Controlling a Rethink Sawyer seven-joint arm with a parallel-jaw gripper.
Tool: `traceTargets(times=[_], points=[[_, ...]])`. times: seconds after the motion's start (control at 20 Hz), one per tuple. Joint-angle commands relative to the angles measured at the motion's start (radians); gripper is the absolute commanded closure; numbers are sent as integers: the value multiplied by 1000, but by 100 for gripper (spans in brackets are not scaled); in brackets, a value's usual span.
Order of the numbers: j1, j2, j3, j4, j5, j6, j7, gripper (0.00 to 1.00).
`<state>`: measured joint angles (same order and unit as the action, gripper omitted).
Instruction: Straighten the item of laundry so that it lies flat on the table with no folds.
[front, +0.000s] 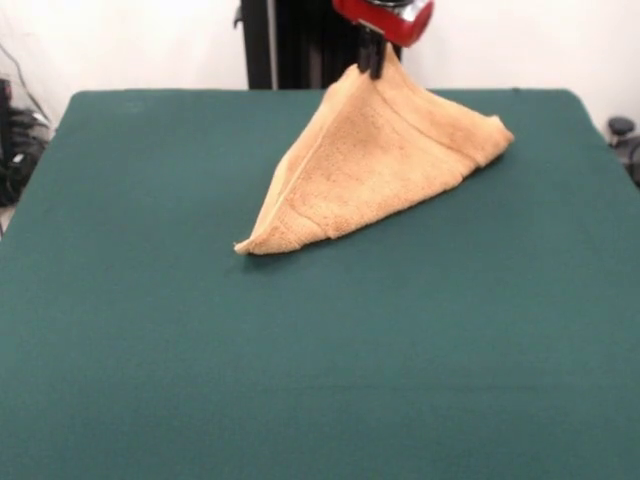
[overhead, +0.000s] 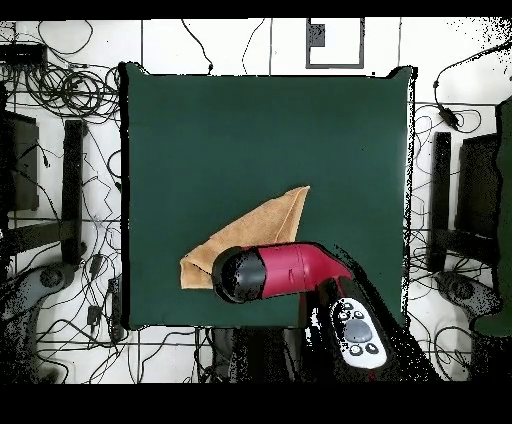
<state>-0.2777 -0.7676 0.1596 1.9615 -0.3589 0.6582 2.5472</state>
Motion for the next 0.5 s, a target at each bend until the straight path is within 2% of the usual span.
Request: traceTargets(times=[0.05,0.5], points=[[-15,11,132,-65,59,163,-132,100],[-41,16,164,-92,75,236,-148,100]])
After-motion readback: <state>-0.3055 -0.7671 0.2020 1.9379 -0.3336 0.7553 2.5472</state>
